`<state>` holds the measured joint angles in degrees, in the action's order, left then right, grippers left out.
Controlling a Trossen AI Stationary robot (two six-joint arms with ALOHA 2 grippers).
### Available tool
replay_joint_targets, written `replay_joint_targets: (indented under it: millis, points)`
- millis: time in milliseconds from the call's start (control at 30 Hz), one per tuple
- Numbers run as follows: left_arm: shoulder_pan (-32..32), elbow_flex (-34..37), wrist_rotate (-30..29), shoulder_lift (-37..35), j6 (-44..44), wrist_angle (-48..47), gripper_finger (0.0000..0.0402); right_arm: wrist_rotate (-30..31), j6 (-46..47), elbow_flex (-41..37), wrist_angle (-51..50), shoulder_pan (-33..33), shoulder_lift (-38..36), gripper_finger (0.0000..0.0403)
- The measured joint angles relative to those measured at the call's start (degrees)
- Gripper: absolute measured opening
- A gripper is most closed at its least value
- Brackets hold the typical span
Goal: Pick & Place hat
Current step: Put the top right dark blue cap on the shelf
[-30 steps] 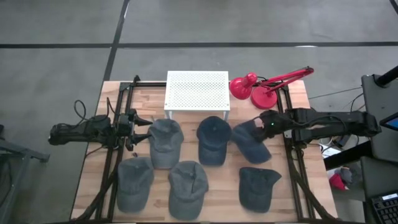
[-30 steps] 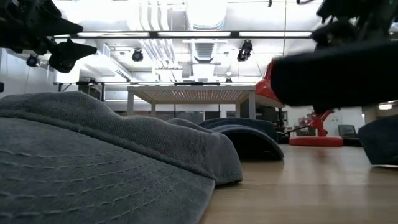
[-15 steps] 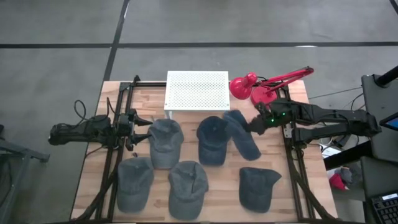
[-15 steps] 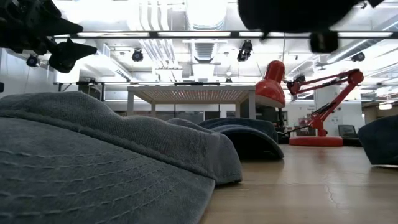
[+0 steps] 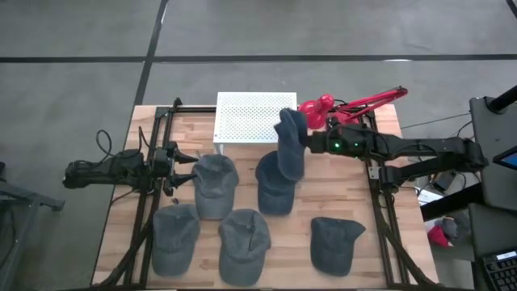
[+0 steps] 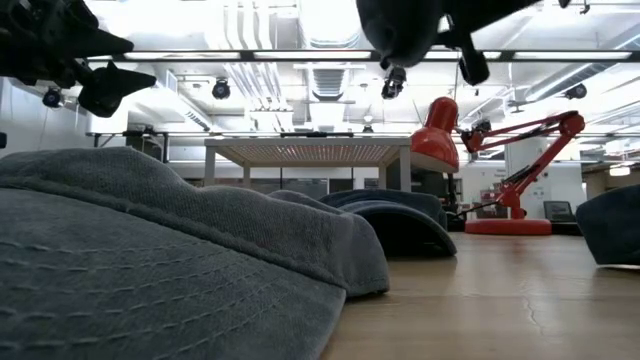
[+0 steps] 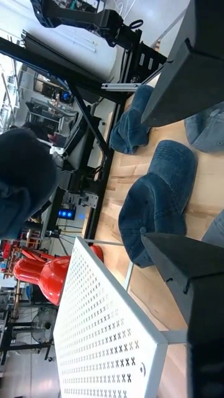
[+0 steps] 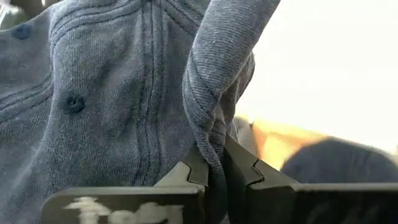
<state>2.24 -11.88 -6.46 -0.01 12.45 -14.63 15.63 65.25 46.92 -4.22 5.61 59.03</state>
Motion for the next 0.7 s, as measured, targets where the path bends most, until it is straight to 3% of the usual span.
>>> replay_joint_targets:
  millis: [233,567,700]
  points:
    - [0.0,0.0,0.0,0.0,0.0,0.0,0.0296,7.5,-4.3,10.5,-5.4,0.0,7.5,0.0013]
    - [0.0,0.0,0.0,0.0,0.0,0.0,0.0296,20.7,-6.9,32.9,-29.8,0.7,21.1,0.0013]
    - [0.0,0.0,0.0,0.0,0.0,0.0,0.0296,22.5,-4.8,38.2,-35.1,2.1,25.8,0.0013]
